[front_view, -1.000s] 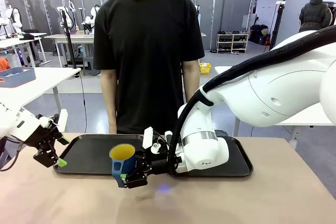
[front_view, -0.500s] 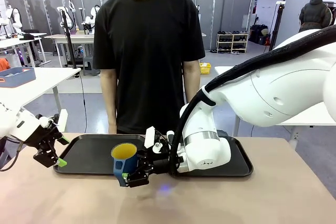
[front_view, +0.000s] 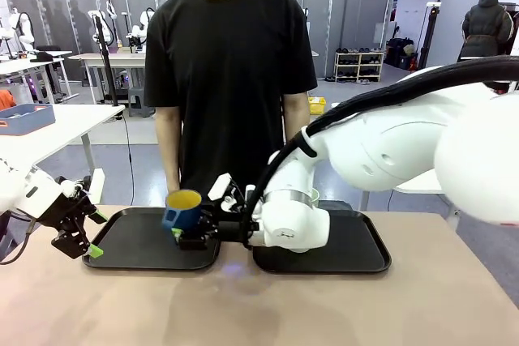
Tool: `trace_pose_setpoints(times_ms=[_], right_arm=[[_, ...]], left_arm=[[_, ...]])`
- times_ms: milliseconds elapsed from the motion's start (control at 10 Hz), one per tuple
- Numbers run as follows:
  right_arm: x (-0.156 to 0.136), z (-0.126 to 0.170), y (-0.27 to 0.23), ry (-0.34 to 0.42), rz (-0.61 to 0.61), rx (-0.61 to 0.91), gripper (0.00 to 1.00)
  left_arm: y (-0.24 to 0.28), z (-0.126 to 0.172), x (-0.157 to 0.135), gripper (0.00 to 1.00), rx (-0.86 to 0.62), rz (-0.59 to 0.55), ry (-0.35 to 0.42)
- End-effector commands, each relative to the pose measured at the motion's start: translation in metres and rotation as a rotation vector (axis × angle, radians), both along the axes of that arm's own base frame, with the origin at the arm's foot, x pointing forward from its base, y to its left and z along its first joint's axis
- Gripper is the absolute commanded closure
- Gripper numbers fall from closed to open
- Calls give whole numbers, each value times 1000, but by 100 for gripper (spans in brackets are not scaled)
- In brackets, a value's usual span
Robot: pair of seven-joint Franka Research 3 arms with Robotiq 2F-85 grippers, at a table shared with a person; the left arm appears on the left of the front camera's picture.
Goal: Sort and store the cups by type.
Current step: Pick up the Handle plastic cup and place it into the empty Flat Tray.
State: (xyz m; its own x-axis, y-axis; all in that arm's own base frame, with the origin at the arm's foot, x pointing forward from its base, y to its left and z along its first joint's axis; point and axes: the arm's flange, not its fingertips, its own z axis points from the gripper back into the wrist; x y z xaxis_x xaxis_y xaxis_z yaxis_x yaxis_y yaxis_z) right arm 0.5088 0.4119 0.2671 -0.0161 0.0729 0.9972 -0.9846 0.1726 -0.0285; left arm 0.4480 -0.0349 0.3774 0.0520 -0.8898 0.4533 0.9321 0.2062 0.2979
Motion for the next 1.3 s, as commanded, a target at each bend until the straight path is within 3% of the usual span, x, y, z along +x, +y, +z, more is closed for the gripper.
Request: trace_pose_setpoints(times_ms=[0, 600, 1200], right_arm=[[-9, -26, 32, -18, -50, -9, 31], [3, -60, 61, -19, -199, -45, 31], [12, -81, 57, 39, -262, -54, 31]], left_arm=[[2, -2, -3, 0, -8, 3, -23], [2, -2, -3, 0, -8, 3, -23], [2, -2, -3, 0, -8, 3, -23]])
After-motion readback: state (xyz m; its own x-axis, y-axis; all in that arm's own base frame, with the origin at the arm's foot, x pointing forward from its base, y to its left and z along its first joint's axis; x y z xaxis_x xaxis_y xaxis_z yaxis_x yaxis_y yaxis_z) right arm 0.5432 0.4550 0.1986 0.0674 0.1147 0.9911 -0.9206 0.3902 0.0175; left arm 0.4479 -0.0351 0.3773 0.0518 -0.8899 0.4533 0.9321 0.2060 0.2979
